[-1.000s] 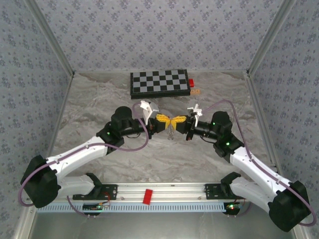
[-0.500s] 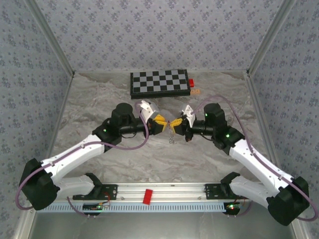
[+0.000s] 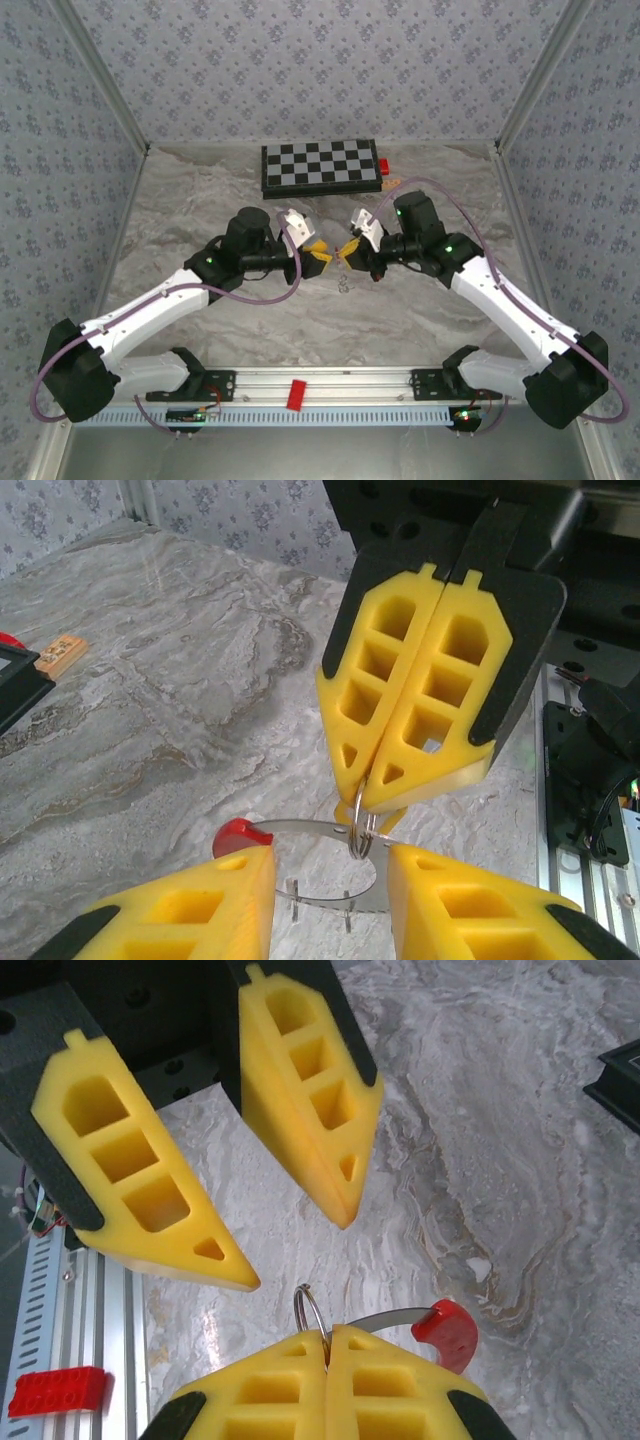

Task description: Put the keys on the keyring

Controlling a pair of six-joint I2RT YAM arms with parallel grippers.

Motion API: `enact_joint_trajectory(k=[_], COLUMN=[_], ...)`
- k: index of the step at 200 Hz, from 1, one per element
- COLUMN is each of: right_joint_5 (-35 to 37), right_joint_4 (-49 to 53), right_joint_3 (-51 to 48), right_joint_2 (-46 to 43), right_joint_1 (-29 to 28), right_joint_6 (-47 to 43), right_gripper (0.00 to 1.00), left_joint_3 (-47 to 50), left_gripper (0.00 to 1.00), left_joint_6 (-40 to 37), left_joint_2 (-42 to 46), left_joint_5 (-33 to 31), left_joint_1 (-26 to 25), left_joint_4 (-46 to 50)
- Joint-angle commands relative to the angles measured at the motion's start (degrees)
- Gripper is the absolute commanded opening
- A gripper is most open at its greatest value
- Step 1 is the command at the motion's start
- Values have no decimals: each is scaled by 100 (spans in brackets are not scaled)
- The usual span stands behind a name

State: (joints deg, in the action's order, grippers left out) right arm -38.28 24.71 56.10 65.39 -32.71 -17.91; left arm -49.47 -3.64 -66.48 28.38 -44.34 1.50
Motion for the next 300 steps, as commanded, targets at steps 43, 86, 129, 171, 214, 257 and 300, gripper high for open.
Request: enact_joint_trajectory(k=[43,86,129,171,214,257,300], right_joint_5=[-142,-142,-238,-245,-77,572,1273], right_joint_4=[270,171,136,140,-46,-1005,-2009], right_joint_3=[200,163,122,104,-55,-705,-1474], right_joint_2=[9,-98,-158,-167,-360,-1111,-1911], right_joint_1=[-236,-236,-244,-300,-294,-180,-104], right_joint_6=[-221,-213,-186,-185,-84,403,696], right_gripper=[0,0,0,0,0,32,32], left_joint_3=[-244,-303,-378,-499,-423,-169,67], left_gripper=[34,31,29,18,0,0,0], left_joint_6=[-135,-177,-177,-165,-70,182,538], left_joint_2=[-153,-220,-335,-471,-395,-183,38], left_joint_5=[466,543,721,819,701,487,379], left_joint_1=[28,24,29,23,22,30,27], left_joint_4=[71,188,243,342,137,-446,-1150])
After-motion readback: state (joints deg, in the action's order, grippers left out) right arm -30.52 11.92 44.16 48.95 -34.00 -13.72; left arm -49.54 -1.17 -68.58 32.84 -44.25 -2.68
